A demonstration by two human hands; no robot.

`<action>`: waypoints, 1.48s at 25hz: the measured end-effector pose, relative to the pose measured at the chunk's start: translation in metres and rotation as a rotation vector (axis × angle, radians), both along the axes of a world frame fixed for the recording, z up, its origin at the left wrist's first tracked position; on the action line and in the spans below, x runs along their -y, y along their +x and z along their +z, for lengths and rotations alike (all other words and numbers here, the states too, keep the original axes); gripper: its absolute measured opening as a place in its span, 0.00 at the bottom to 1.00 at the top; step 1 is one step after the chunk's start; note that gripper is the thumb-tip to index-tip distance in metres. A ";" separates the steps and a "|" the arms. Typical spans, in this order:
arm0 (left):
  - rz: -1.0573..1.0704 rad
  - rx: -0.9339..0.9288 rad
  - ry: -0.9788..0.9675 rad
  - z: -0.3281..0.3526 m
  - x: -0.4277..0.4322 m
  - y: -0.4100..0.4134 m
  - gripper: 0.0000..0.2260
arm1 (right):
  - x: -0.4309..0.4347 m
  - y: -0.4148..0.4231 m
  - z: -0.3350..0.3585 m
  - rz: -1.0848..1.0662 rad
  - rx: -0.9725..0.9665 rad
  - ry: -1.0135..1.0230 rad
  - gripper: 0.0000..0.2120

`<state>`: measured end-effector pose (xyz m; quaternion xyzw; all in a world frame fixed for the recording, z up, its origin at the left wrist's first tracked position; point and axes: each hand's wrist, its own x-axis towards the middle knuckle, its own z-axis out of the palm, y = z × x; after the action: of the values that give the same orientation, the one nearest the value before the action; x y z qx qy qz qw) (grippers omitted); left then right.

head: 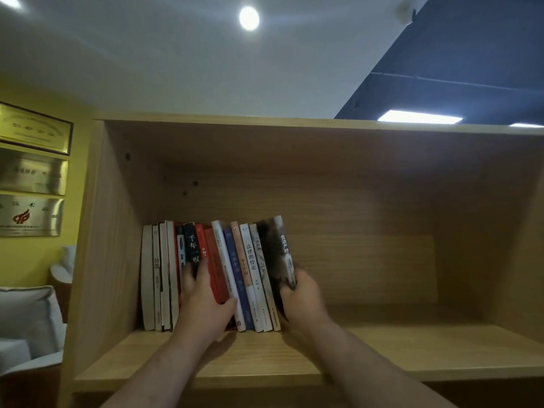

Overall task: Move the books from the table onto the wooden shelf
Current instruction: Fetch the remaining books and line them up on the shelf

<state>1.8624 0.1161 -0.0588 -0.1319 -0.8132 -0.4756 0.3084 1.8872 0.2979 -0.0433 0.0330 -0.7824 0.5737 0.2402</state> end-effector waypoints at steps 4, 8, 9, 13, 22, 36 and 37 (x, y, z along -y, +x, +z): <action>0.022 -0.020 0.023 0.002 -0.003 -0.002 0.50 | -0.005 -0.008 -0.003 0.233 0.143 0.002 0.09; -0.004 -0.013 0.026 0.007 -0.005 -0.005 0.48 | 0.002 -0.012 -0.004 0.332 0.160 0.003 0.15; 0.005 -0.011 0.032 0.008 -0.002 -0.008 0.47 | 0.008 -0.015 -0.004 0.342 0.155 0.010 0.16; 0.113 -0.060 -0.007 0.012 0.006 -0.011 0.40 | 0.021 -0.021 -0.008 0.307 0.109 0.072 0.16; 0.342 -0.036 0.203 0.036 0.057 -0.007 0.29 | 0.020 -0.025 -0.011 0.250 0.036 0.250 0.25; 0.400 -0.101 -0.011 0.104 0.072 -0.027 0.18 | 0.015 -0.028 -0.012 0.251 0.023 0.263 0.26; 0.380 -0.139 0.035 0.103 0.071 -0.023 0.19 | 0.015 -0.028 -0.012 0.252 0.020 0.267 0.26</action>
<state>1.8393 0.0449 0.0437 -0.0032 -0.7918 -0.4125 0.4503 1.8593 0.2827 -0.0553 0.1570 -0.8436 0.4904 0.1522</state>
